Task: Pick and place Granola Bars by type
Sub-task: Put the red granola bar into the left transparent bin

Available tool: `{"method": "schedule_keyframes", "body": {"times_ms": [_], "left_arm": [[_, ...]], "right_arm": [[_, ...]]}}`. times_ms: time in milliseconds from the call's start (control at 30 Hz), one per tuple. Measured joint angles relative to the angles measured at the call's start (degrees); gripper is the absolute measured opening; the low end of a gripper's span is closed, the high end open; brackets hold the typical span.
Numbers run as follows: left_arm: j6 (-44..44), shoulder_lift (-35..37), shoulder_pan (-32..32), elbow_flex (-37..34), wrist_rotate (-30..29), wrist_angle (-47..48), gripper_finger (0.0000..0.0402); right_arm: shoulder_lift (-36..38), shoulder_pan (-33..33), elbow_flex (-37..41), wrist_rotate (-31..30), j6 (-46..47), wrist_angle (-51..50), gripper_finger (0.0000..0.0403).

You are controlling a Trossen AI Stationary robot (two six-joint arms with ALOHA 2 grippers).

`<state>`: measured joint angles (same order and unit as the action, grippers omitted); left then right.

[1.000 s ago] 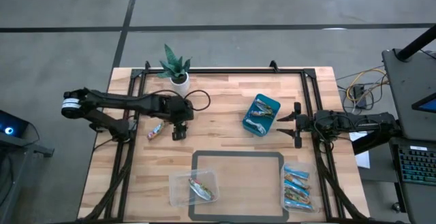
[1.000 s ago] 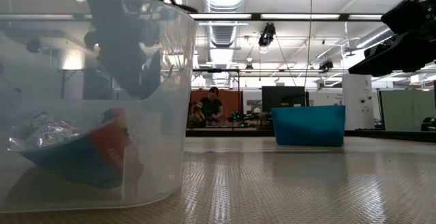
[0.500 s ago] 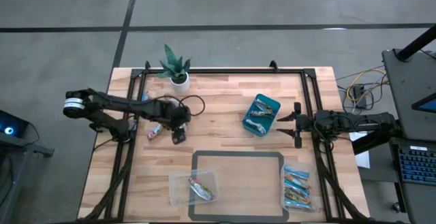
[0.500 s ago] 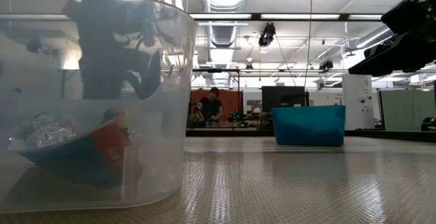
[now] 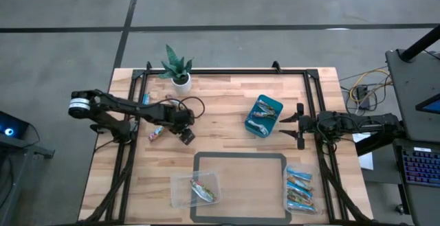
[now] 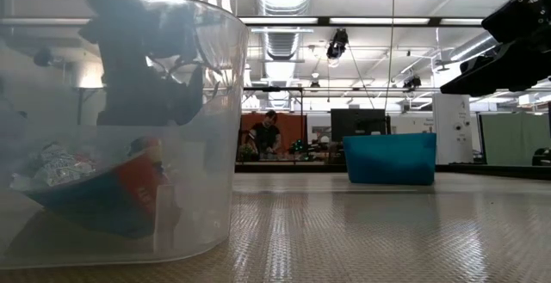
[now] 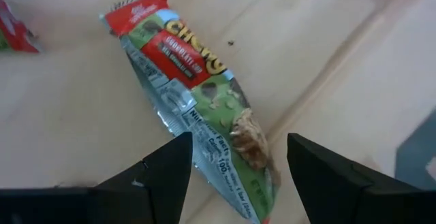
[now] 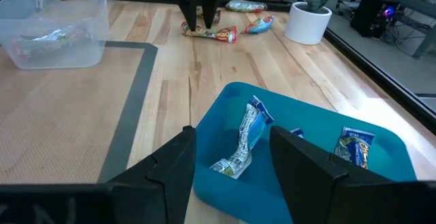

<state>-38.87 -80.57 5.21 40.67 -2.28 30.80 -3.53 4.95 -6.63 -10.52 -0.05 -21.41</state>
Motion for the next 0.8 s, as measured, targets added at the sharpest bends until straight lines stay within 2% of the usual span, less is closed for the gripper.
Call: {"method": "schedule_keyframes", "body": {"times_ms": [300,800], "left_arm": [[-5.2,-3.6,0.0,-0.6,-0.4,-4.1,0.0208],[-6.4,-4.6,0.0,-0.6,-0.8,-4.4,0.0067]], "right_arm": [[0.0,0.0,0.0,0.0,0.0,0.0,0.0176],[0.0,0.0,0.0,0.0,0.0,0.0,0.0176]]}}
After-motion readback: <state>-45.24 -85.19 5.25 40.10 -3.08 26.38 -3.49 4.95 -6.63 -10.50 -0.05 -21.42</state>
